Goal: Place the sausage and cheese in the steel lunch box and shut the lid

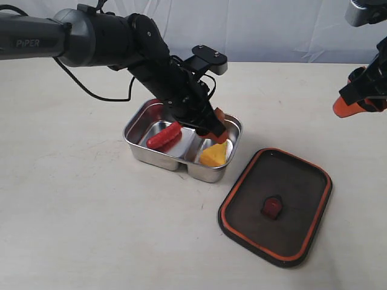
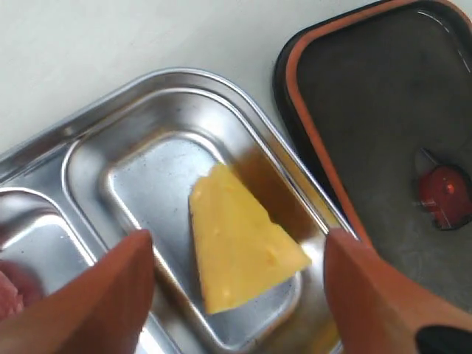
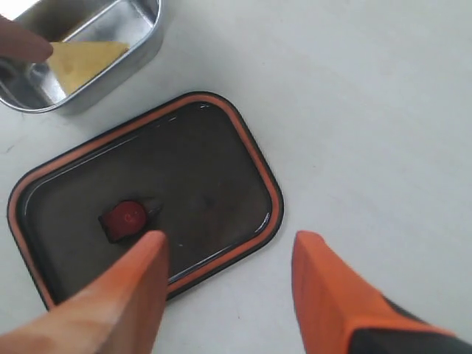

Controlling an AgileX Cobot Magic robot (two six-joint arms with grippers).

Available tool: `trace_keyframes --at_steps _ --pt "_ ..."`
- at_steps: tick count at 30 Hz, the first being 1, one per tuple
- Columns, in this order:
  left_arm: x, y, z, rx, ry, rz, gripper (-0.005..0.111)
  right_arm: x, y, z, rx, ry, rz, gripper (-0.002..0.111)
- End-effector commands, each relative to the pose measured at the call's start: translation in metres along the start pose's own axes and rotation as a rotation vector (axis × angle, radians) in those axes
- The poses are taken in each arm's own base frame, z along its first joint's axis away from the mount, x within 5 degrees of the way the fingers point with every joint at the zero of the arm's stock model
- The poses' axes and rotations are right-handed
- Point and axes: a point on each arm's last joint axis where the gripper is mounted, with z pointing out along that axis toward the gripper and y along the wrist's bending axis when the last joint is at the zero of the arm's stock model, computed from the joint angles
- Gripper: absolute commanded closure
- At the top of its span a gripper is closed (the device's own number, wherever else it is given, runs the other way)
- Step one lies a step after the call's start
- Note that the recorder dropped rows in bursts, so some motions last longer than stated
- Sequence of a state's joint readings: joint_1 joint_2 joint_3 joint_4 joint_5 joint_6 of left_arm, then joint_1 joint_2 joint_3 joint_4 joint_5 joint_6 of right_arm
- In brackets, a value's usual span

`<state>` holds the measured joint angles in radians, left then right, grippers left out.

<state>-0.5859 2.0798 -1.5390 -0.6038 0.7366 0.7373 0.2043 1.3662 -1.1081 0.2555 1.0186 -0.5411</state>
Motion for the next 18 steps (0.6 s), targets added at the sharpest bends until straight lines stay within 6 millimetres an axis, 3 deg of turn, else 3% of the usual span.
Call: trace_keyframes --at_steps 1,4,9,18 --pt "-0.005 -0.003 -0.003 0.002 -0.019 0.007 0.046 -0.001 -0.003 0.002 0.008 -0.001 0.008 0.058" --pt "-0.006 -0.005 -0.008 0.005 -0.019 0.017 0.060 -0.001 -0.008 0.012 0.015 0.040 0.016 0.058" --pt "-0.003 -0.011 -0.024 0.016 0.049 0.077 0.107 0.002 -0.018 0.038 0.027 0.148 0.030 0.058" --pt "0.014 -0.014 -0.055 -0.031 0.207 0.054 0.107 0.003 -0.033 0.094 -0.006 0.253 0.056 0.058"
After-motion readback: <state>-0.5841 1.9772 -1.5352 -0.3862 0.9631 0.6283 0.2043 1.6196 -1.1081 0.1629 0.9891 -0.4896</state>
